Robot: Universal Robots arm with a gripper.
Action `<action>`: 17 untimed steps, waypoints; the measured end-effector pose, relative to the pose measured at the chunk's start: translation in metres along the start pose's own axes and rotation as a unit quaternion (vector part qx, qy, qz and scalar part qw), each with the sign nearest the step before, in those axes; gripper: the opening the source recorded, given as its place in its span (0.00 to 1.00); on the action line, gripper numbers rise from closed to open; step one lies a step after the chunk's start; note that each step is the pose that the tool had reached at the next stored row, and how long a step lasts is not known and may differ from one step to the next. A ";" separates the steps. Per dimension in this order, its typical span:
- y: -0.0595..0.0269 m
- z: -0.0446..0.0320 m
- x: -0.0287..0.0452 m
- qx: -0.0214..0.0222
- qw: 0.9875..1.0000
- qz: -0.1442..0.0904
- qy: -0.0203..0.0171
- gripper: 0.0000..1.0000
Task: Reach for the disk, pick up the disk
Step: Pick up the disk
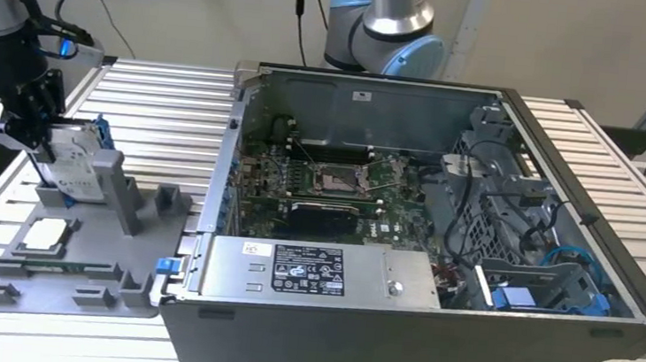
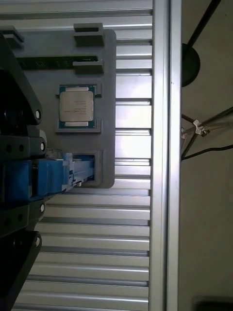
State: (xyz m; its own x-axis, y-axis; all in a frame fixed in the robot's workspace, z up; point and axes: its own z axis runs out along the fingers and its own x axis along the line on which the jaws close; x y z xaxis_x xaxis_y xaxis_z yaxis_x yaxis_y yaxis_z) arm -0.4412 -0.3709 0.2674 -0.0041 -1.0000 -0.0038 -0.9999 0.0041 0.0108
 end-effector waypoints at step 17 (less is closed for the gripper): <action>0.0003 -0.0246 -0.0001 0.000 1.000 0.000 0.000 0.00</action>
State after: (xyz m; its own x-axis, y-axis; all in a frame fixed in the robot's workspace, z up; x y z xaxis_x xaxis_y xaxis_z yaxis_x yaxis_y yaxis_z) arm -0.4412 -0.3709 0.2919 -0.0041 -1.0000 -0.0038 -0.9999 0.0040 0.0109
